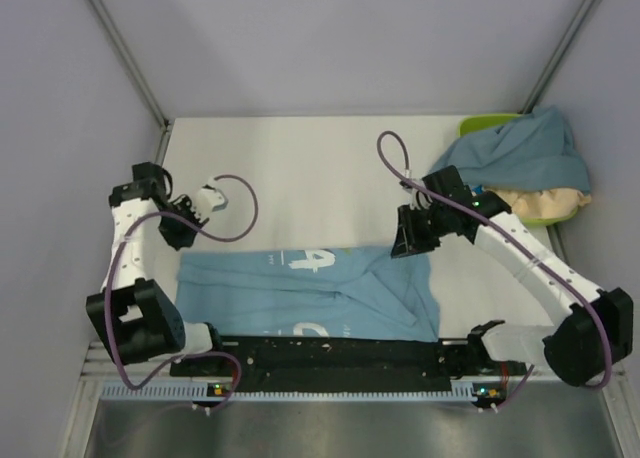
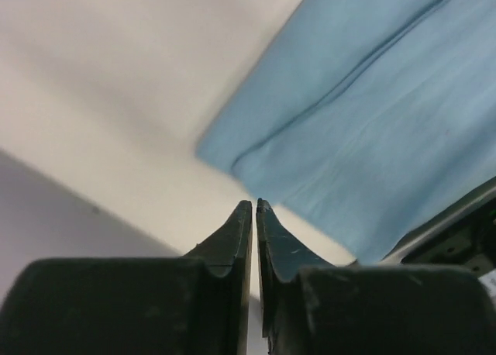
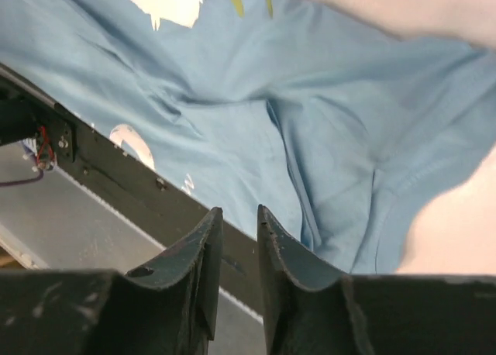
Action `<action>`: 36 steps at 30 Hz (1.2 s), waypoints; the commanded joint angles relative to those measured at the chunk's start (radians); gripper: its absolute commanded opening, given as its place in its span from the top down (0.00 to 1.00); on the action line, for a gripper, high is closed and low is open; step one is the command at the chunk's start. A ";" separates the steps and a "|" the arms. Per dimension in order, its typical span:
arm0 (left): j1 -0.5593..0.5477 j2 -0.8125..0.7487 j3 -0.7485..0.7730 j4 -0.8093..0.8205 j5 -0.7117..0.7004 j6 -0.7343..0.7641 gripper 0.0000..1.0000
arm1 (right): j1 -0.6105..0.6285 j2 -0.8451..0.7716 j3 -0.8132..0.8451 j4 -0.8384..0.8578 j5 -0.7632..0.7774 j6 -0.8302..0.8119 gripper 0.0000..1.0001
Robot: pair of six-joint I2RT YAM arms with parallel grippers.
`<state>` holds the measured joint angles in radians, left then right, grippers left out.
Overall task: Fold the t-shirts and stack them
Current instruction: Fold the other side of the tshirt into a rectangle
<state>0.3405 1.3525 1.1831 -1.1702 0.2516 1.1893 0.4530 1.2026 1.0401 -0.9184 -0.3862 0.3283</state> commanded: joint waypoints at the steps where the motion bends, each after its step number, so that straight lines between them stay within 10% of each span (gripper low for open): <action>1: -0.142 -0.003 -0.101 0.070 0.155 -0.157 0.89 | 0.055 0.153 0.006 0.217 0.007 -0.017 0.81; 5: -0.198 0.043 -0.207 0.239 0.126 -0.259 0.95 | 0.078 0.277 -0.014 0.351 -0.023 -0.047 1.00; 25: -0.189 -0.035 -0.441 0.138 -0.109 -0.146 0.95 | 0.223 0.267 -0.233 0.337 -0.190 -0.167 1.00; 36: -0.182 -0.075 -0.222 -0.039 0.032 -0.071 0.69 | 0.293 0.270 -0.137 0.254 -0.263 -0.245 1.00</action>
<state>0.1524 1.3102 0.8249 -1.1767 0.1688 1.1011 0.7361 1.4967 0.8108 -0.6365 -0.6304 0.1379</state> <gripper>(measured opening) 0.264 0.003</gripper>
